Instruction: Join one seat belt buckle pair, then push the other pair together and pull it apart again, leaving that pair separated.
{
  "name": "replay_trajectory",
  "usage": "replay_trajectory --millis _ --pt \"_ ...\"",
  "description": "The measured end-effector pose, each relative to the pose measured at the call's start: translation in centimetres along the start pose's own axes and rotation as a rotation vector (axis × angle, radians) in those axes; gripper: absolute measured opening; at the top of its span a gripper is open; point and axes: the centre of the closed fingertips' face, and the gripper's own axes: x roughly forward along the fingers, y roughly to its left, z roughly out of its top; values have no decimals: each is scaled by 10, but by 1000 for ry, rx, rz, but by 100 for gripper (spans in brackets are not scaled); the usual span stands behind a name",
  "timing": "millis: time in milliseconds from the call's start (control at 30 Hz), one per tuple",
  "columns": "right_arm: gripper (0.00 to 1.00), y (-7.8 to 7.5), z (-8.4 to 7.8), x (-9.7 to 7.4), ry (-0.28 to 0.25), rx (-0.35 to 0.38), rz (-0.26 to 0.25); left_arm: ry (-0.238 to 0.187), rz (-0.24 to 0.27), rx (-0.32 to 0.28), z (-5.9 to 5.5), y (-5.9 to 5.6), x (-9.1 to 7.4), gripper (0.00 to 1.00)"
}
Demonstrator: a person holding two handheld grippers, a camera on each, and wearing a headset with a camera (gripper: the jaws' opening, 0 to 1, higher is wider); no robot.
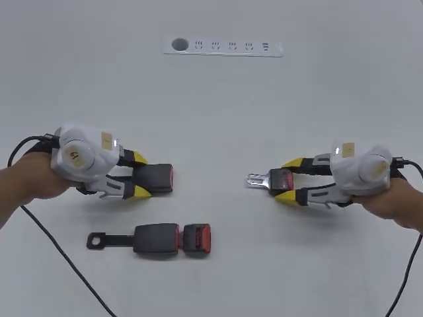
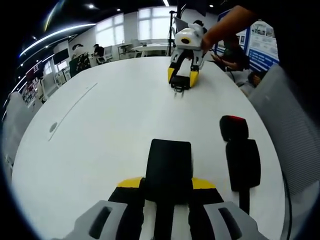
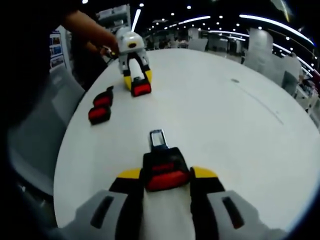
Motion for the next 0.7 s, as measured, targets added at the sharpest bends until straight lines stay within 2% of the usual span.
replay_trajectory --millis 467,700 --pt "36 2 7 3 -31 -7 28 -12 -15 -16 -4 -1 5 35" --pt "36 5 20 19 -51 6 35 8 -19 -9 -4 1 10 35"
